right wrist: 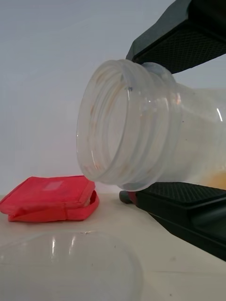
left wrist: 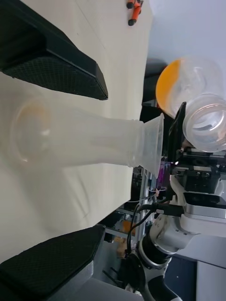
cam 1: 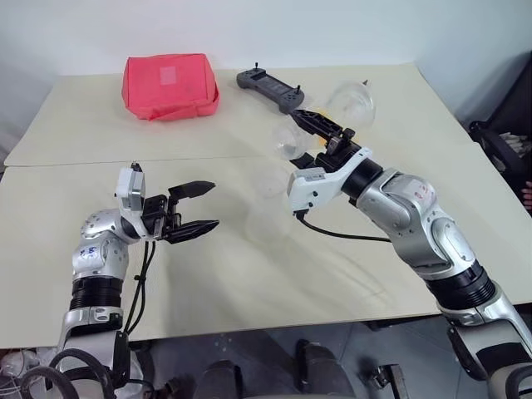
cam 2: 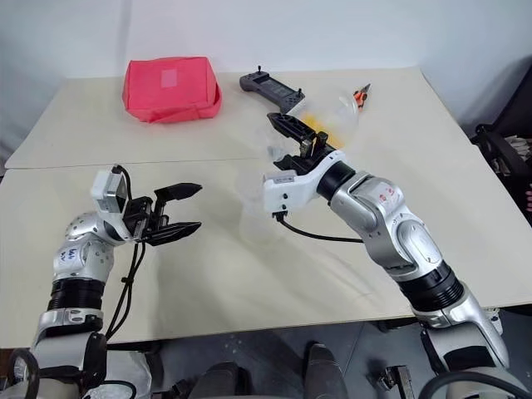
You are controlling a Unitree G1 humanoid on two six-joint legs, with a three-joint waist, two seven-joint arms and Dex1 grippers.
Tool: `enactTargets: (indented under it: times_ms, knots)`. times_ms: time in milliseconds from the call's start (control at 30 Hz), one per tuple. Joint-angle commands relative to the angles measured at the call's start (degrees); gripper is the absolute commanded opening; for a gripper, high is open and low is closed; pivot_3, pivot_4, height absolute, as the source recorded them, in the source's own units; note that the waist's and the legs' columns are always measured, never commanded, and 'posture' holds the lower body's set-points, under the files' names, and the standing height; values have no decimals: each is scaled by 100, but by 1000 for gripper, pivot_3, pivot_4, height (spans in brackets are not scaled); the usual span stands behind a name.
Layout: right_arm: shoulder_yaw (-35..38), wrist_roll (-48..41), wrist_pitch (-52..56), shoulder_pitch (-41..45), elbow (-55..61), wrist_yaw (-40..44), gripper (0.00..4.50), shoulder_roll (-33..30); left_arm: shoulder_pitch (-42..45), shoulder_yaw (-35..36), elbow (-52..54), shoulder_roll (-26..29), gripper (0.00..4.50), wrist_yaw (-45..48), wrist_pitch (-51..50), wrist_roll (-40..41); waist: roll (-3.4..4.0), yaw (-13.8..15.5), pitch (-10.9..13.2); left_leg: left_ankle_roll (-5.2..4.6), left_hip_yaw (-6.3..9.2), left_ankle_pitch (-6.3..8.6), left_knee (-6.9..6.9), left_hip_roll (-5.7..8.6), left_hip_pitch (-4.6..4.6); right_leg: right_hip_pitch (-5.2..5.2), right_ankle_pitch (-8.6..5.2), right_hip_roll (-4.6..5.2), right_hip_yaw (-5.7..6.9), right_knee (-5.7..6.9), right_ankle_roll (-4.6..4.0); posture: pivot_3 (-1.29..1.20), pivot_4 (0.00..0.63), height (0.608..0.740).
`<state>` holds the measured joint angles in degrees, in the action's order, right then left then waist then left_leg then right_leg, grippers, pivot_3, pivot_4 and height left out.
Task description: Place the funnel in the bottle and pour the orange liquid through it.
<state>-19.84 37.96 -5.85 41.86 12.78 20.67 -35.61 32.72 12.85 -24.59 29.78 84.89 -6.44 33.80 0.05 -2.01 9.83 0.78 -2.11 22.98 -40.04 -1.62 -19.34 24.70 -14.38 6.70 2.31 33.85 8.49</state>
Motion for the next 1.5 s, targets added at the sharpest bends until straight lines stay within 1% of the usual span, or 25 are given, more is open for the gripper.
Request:
enactTargets:
  times_ms: [33, 233, 633, 800, 1500]
  knots:
    - [223, 98, -194, 142, 74, -31, 2785, -13, -148, 166, 355, 144, 4500, 27, -102, 209, 0, -7, 0, 0, 0, 0, 0, -1, 0, 0, 0, 0, 1, 0, 0, 0, 150, 740]
    - [237, 182, -468, 169, -41, -56, 2785, -21, -236, 200, 451, 166, 4500, -23, -130, 221, 0, 1, 0, 1, 0, 0, -1, 0, -1, 0, 0, 1, 2, 0, 0, 0, 150, 740]
    - [283, 402, -973, 266, -245, -117, 2785, -95, -349, 402, 496, -21, 4500, -248, 16, 390, 0, -14, 0, 1, 0, 0, -1, -1, 0, 0, 0, 1, 2, 0, 0, 0, 150, 740]
    - [298, 546, -1156, 321, -327, -200, 2785, -104, -478, 424, 583, -21, 4500, -150, -49, 519, 0, -29, 0, 1, 0, 0, 0, -2, 0, 0, 0, 1, 3, 0, 0, 0, 150, 740]
    - [272, 1164, -1750, 512, -590, -652, 2785, -209, -500, 351, 466, 30, 4500, 132, -69, 504, 0, -87, 0, 1, 0, 0, 0, -2, 0, 0, 0, 2, 3, 0, 0, 0, 150, 740]
